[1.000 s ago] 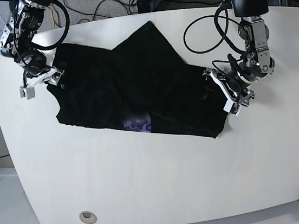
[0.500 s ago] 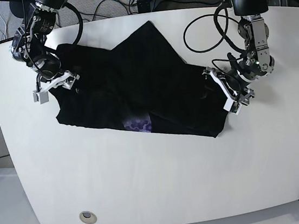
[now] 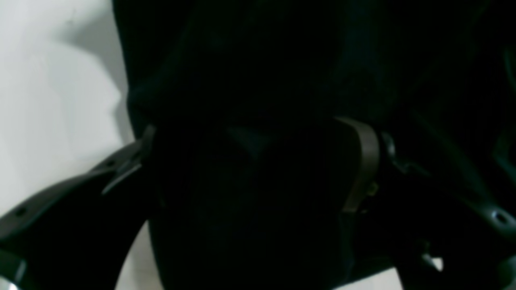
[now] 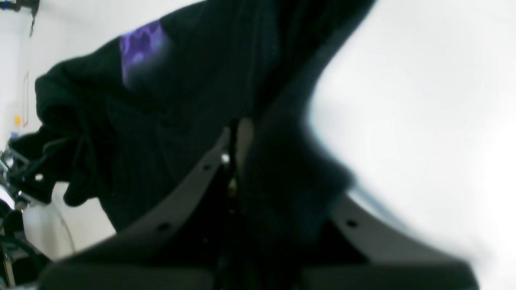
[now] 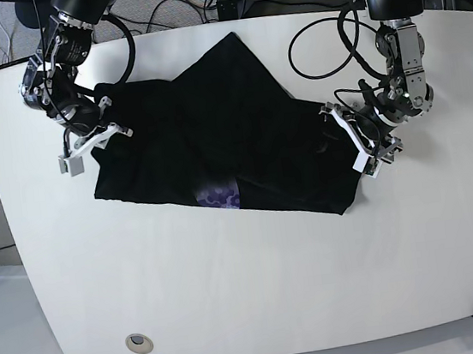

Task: Fold the T-shirt properly
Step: 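Release the shirt and reposition both grippers over the folded bundle, then grasp the bundle with both grippers and fold it over itself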

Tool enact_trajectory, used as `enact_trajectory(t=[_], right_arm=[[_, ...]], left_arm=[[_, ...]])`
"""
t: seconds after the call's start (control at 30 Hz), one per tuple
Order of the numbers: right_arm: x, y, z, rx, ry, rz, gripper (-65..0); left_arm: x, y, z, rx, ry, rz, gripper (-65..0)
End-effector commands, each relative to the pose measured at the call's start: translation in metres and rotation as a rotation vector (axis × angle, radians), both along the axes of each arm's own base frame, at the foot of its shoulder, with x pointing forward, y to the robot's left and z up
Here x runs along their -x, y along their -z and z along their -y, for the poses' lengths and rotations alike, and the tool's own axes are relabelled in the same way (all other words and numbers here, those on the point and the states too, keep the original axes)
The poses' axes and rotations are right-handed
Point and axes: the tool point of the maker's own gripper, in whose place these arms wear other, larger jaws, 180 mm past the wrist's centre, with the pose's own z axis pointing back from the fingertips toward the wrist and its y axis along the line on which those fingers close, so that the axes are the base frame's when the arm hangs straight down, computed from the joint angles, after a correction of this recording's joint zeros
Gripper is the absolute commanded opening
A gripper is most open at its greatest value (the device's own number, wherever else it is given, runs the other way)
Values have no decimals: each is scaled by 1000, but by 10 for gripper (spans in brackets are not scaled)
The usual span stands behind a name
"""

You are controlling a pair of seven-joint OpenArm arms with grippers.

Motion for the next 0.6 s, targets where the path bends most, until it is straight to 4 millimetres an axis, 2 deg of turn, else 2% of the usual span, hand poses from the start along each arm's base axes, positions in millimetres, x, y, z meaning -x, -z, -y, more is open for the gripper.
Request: enact_trajectory(t=[0.0,0.13,0.2,0.4,0.57], right_arm=[[-13,-15,-17,-12,-48,61,-650],[-21,-38,-52,-30,-96,133,-650],[-26,-52,-72,-44,-134,173,-650],[-44,-90,-141,-55,-341,288,-650],[-49,-120,-202,-66,-531,373,-650]], left_arm=[[11,12,-2,-49,19,-59,-184],[11,13,5,-33,21,-61,-184],[13,15,17,-18,37,-67,-184],[18,18,38,-9,89,-78,-184],[19,18,50,10,97,-79,-184]])
